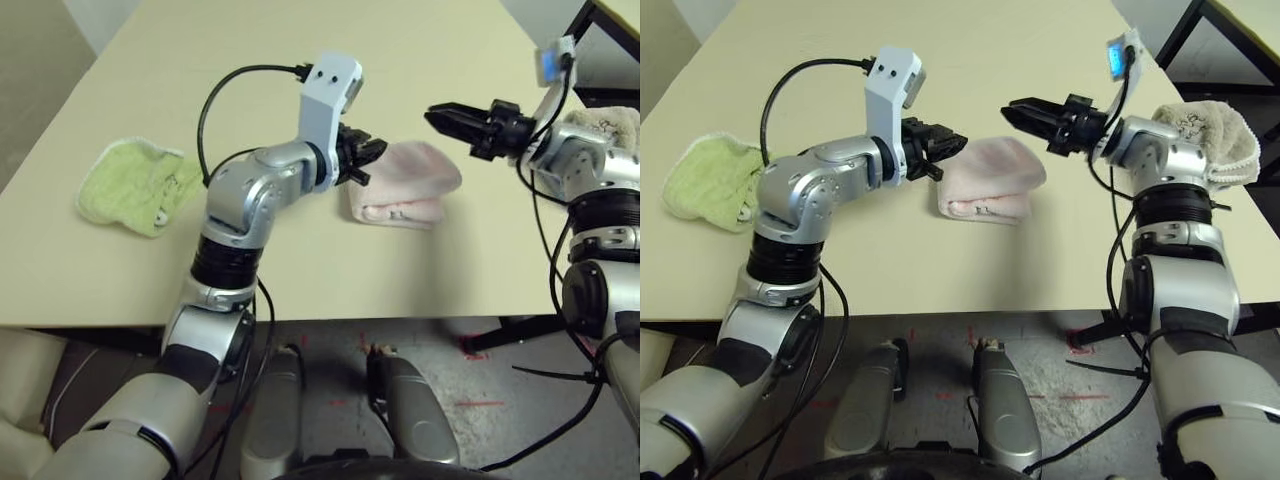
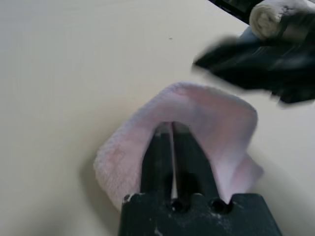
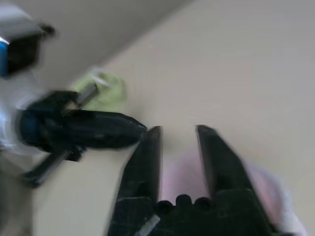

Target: Fold the towel and set it aside.

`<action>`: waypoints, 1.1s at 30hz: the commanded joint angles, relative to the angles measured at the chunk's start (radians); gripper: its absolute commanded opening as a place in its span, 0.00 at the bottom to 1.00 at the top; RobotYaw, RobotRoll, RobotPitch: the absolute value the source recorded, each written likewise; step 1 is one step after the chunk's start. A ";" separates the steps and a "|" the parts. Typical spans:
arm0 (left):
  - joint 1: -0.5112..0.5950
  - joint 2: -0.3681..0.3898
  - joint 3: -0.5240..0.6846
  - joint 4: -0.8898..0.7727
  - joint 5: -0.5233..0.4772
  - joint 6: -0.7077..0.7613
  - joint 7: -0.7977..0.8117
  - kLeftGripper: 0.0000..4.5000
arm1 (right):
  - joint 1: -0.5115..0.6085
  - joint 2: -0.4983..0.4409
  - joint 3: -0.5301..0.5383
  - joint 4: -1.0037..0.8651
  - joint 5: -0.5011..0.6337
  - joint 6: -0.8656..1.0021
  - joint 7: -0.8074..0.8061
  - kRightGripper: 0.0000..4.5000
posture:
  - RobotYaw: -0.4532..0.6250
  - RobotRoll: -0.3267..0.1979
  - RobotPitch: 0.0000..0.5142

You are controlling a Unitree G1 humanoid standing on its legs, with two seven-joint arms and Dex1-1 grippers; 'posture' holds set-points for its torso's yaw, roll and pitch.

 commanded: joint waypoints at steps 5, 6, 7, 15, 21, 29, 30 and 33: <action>0.030 -0.049 -0.114 0.193 0.079 -0.145 -0.092 0.00 | 0.008 0.034 0.034 0.135 -0.083 -0.063 -0.112 0.01 | 0.52 0.62 0.26; 0.037 -0.046 -0.131 0.200 0.088 -0.150 -0.107 0.00 | 0.009 0.034 0.035 0.147 -0.090 -0.065 -0.119 0.01 | 0.51 0.62 0.27; 0.047 -0.040 -0.151 0.201 0.096 -0.144 -0.125 0.00 | 0.013 0.034 0.037 0.156 -0.097 -0.062 -0.124 0.01 | 0.51 0.62 0.27; 0.131 0.034 -0.263 0.120 0.129 -0.048 -0.223 0.00 | 0.084 0.016 0.078 0.142 -0.128 0.030 -0.080 0.01 | 0.52 0.62 0.29; 0.135 0.039 -0.257 0.103 0.145 -0.039 -0.220 0.00 | 0.121 0.042 0.072 0.102 -0.105 0.028 -0.060 0.01 | 0.52 0.62 0.29; 0.120 0.094 -0.110 -0.182 0.055 0.167 -0.209 0.37 | 0.113 -0.044 -0.007 -0.075 0.027 0.050 0.120 0.40 | 0.52 0.62 0.30; 0.118 0.103 -0.086 -0.225 0.037 0.206 -0.208 0.45 | 0.114 -0.063 -0.011 -0.102 0.039 0.065 0.136 0.47 | 0.52 0.62 0.30; 0.114 0.127 -0.014 -0.321 -0.016 0.305 -0.201 0.70 | 0.127 -0.121 -0.017 -0.178 0.077 0.115 0.187 0.72 | 0.52 0.62 0.31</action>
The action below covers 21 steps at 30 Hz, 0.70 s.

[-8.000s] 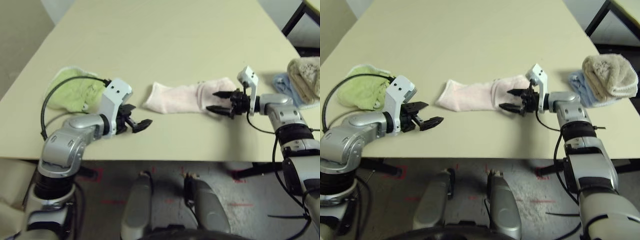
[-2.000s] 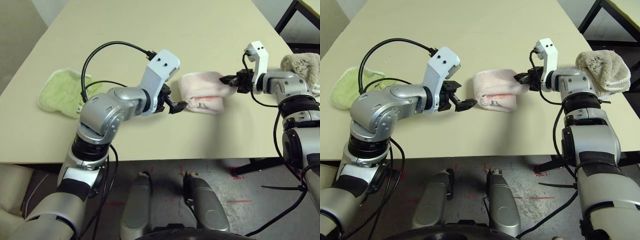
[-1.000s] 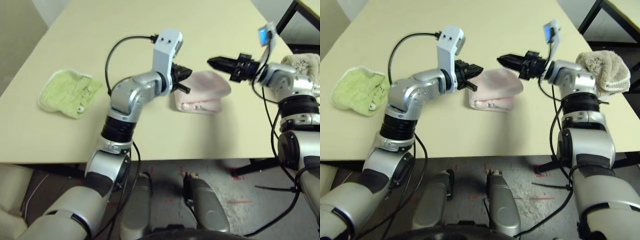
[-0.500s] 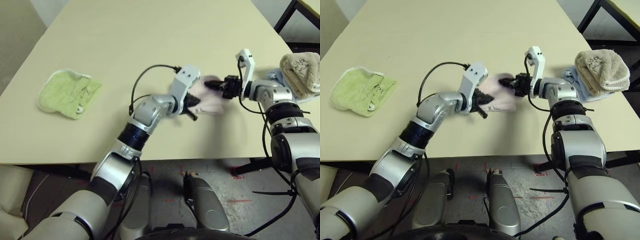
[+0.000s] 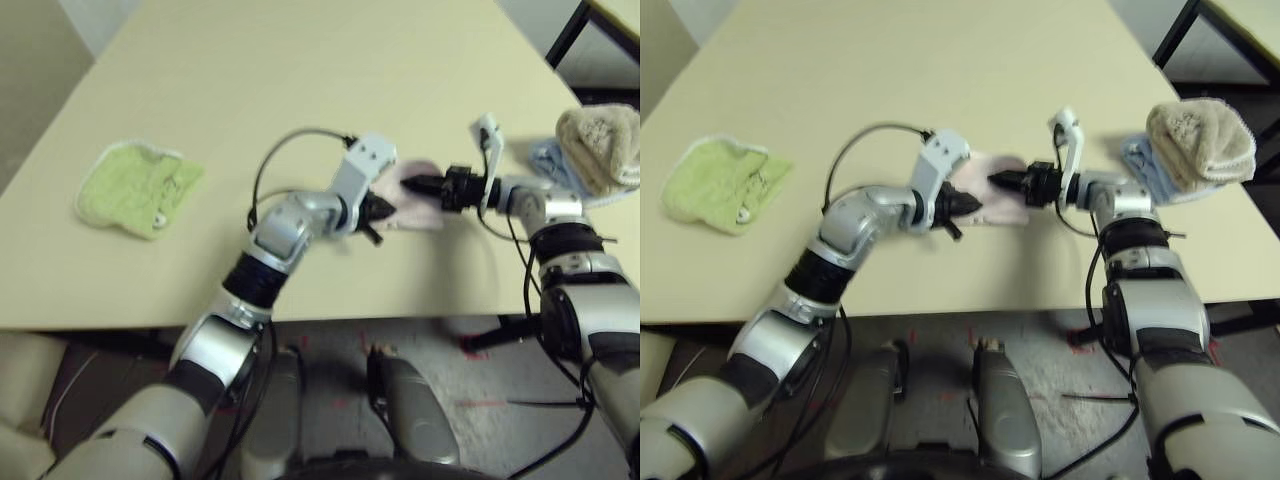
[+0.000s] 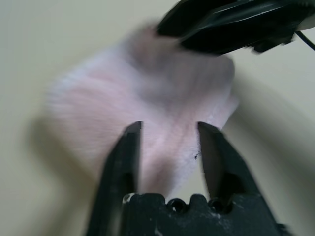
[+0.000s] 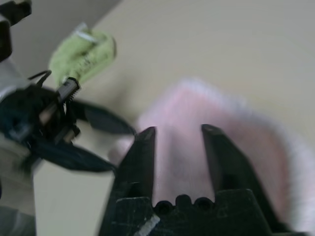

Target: Fold the towel and set it aside.

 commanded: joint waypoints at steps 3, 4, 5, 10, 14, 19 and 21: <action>-0.004 0.031 0.127 -0.116 -0.086 0.173 0.022 0.97 | 0.039 -0.113 -0.028 -0.112 0.060 0.053 0.102 0.97 | 0.52 0.62 0.32; -0.001 0.035 0.155 -0.096 -0.086 0.190 0.037 0.99 | 0.053 -0.133 -0.048 -0.120 0.072 0.016 0.120 0.99 | 0.52 0.62 0.33; 0.001 0.038 0.173 -0.081 -0.088 0.202 0.048 0.99 | 0.063 -0.146 -0.061 -0.126 0.081 -0.010 0.130 0.99 | 0.52 0.62 0.33; -0.006 -0.036 0.281 0.055 -0.109 0.215 0.117 0.99 | 0.149 -0.223 -0.059 -0.124 0.067 -0.081 0.180 0.99 | 0.50 0.62 0.33; -0.036 -0.109 0.369 0.215 -0.120 0.205 0.171 0.99 | 0.242 -0.261 -0.064 -0.095 0.037 -0.187 0.165 0.99 | 0.48 0.62 0.33; -0.070 -0.135 0.379 0.335 -0.122 0.182 0.198 0.99 | 0.331 -0.281 -0.062 -0.132 0.038 -0.229 0.170 0.99 | 0.46 0.62 0.33; -0.079 -0.142 0.372 0.378 -0.122 0.165 0.201 0.99 | 0.363 -0.286 -0.071 -0.159 0.050 -0.222 0.165 0.99 | 0.45 0.62 0.33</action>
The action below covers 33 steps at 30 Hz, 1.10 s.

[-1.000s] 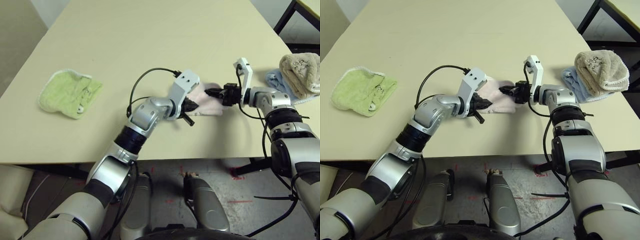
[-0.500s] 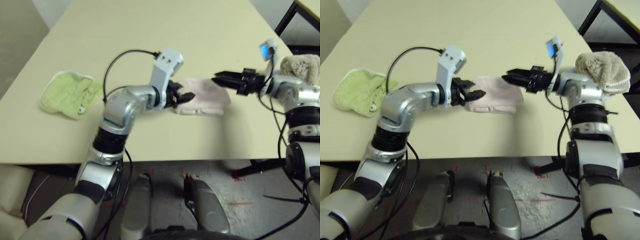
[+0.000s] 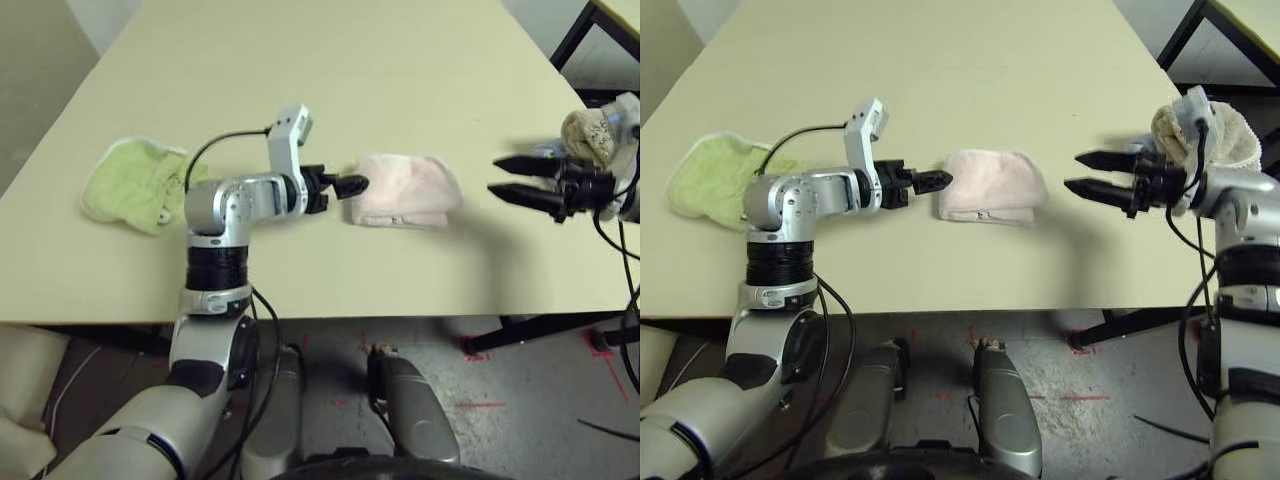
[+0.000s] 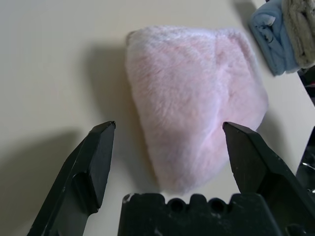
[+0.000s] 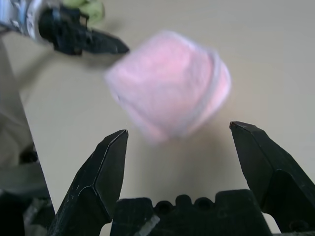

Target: Fold the towel and set it aside.

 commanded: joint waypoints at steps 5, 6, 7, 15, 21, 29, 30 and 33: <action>-0.026 -0.029 -0.025 0.140 -0.002 -0.055 0.011 0.99 | 0.124 -0.031 -0.029 -0.124 0.031 0.003 -0.015 0.99 | 0.42 0.62 0.33; -0.030 -0.035 -0.032 0.156 -0.002 -0.061 0.011 0.99 | 0.140 -0.029 -0.031 -0.142 0.036 0.008 -0.021 0.99 | 0.42 0.62 0.33; -0.034 -0.038 -0.037 0.167 -0.002 -0.065 0.010 0.99 | 0.151 -0.028 -0.032 -0.156 0.041 0.013 -0.026 0.99 | 0.42 0.62 0.33; -0.094 -0.097 -0.057 0.333 0.015 -0.144 0.029 0.99 | 0.200 -0.018 -0.032 -0.236 0.067 0.029 -0.065 0.99 | 0.40 0.62 0.32; -0.109 -0.115 -0.072 0.389 0.027 -0.171 0.048 0.61 | 0.202 0.000 -0.027 -0.256 0.073 0.018 -0.094 1.00 | 0.39 0.62 0.31; -0.076 -0.105 -0.039 0.243 -0.003 -0.155 0.084 0.01 | 0.155 0.045 -0.005 -0.221 0.053 -0.012 -0.124 1.00 | 0.40 0.62 0.32; -0.063 -0.104 -0.031 0.186 -0.016 -0.141 0.088 0.01 | 0.140 0.059 -0.006 -0.208 0.053 -0.016 -0.135 1.00 | 0.44 0.62 0.33; -0.020 -0.105 0.005 -0.004 -0.052 -0.099 0.121 0.01 | 0.097 0.094 0.006 -0.163 0.046 -0.039 -0.143 1.00 | 0.46 0.62 0.33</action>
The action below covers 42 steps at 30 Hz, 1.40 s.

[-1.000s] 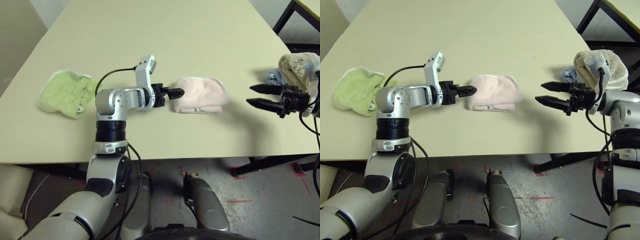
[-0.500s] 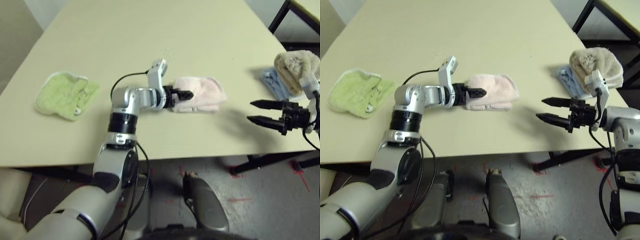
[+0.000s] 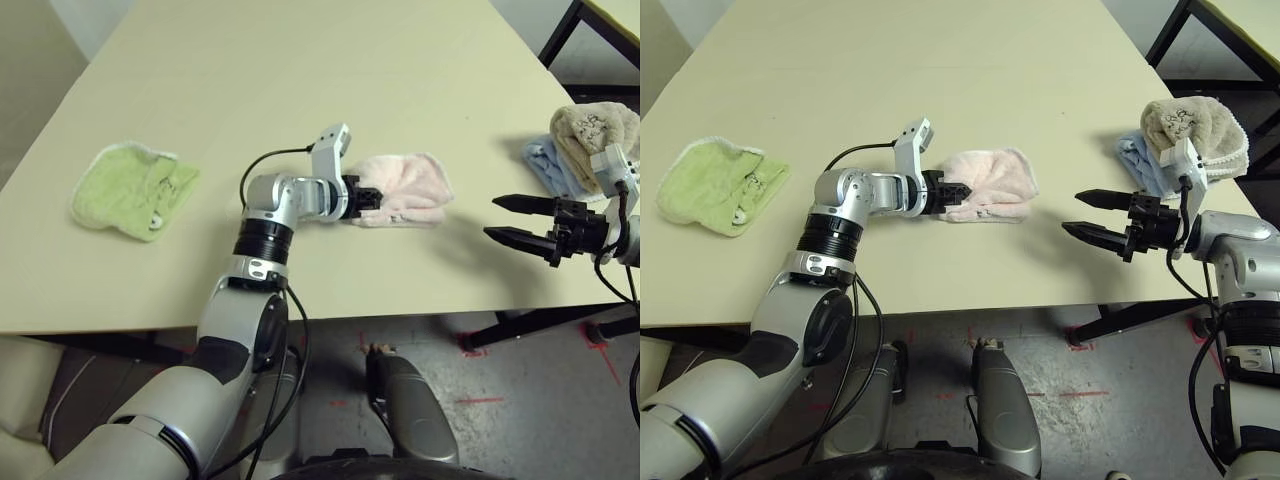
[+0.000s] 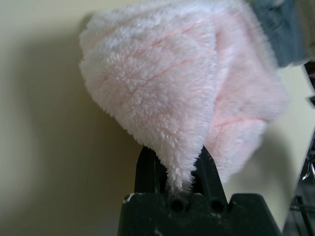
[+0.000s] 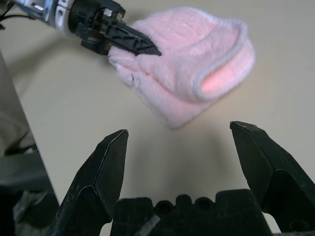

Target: Fold the towel and set it aside.

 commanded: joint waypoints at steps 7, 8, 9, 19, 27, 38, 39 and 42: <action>0.067 -0.010 0.254 -0.530 -0.105 0.118 0.209 0.01 | -0.165 0.091 0.044 0.191 -0.046 -0.104 0.009 1.00 | 0.55 0.62 0.33; 0.065 -0.006 0.295 -0.574 -0.110 0.120 0.238 0.01 | -0.188 0.099 0.052 0.218 -0.054 -0.115 0.015 1.00 | 0.56 0.62 0.33; 0.064 -0.004 0.324 -0.602 -0.115 0.123 0.261 0.01 | -0.205 0.104 0.057 0.241 -0.061 -0.127 0.022 1.00 | 0.57 0.62 0.33; 0.062 0.178 0.620 -0.706 -0.123 0.112 0.429 0.01 | -0.355 0.164 0.093 0.446 -0.122 -0.228 0.066 1.00 | 0.65 0.62 0.32; 0.126 0.243 0.670 -0.679 -0.107 0.121 0.466 0.01 | -0.398 0.183 0.093 0.516 -0.152 -0.262 0.086 1.00 | 0.67 0.62 0.33; 0.263 0.317 0.541 -0.653 -0.006 0.114 0.497 0.43 | -0.398 0.181 0.084 0.524 -0.166 -0.271 0.088 1.00 | 0.66 0.62 0.34; 0.283 0.354 0.508 -0.647 0.016 0.110 0.489 0.52 | -0.397 0.182 0.083 0.524 -0.167 -0.272 0.086 1.00 | 0.66 0.62 0.34; 0.324 0.450 0.429 -0.634 0.031 0.141 0.438 0.77 | -0.394 0.184 0.081 0.525 -0.169 -0.274 0.083 1.00 | 0.66 0.62 0.34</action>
